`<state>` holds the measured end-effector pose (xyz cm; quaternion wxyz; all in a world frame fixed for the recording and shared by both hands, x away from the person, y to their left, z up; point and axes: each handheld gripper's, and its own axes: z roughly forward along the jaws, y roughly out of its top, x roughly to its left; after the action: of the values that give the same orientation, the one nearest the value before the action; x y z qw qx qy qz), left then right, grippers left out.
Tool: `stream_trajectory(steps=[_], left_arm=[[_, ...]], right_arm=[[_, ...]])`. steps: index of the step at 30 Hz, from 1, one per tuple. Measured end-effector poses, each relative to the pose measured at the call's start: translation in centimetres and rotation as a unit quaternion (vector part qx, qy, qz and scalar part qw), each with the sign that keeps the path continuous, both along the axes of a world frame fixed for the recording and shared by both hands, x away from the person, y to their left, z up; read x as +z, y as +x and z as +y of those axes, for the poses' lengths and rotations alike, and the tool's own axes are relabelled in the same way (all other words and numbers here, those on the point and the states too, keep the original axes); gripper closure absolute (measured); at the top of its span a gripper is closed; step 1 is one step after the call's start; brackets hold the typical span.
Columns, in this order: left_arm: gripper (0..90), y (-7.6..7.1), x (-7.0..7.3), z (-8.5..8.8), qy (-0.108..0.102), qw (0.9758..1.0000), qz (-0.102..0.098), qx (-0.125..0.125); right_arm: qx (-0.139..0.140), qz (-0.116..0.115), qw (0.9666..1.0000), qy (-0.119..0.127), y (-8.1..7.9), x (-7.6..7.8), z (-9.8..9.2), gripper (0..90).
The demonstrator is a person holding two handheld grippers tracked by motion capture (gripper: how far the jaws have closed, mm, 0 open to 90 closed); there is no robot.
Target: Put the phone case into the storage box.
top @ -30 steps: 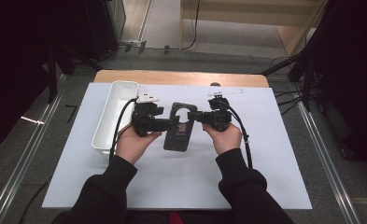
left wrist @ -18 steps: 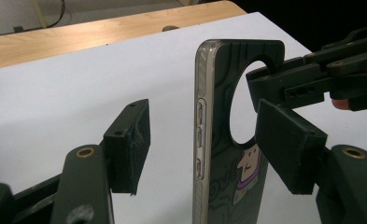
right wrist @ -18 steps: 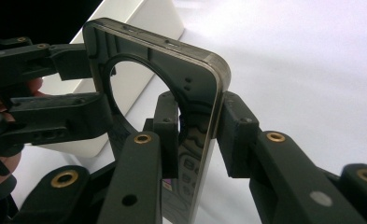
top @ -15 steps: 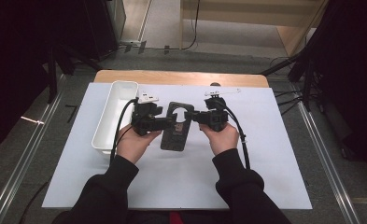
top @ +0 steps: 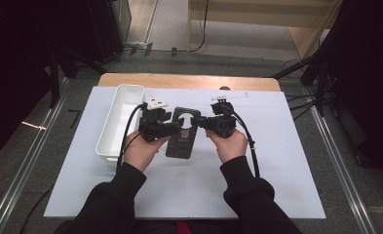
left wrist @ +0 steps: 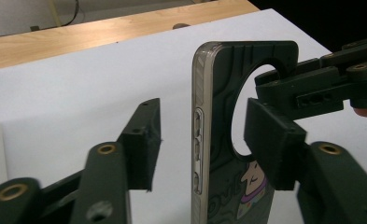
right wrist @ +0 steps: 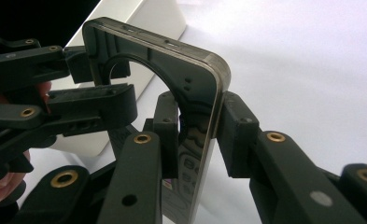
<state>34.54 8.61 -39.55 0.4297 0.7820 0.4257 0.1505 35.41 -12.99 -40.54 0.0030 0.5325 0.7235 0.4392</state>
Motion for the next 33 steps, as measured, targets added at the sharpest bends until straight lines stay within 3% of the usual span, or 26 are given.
stream_trajectory(steps=[14, 33], left_arm=[[52.1, -0.47, 0.12, -0.33, 0.023, 0.9996, -0.007, 0.013], [58.2, -0.79, 0.30, -0.60, 0.031, 0.9993, -0.006, 0.020]], right_arm=[[-0.002, -0.002, 1.0000, -0.009, -0.21, 0.00, 0.37, 70.0], [-0.011, 0.000, 0.9999, -0.013, -0.16, -0.10, 0.51, 70.0]])
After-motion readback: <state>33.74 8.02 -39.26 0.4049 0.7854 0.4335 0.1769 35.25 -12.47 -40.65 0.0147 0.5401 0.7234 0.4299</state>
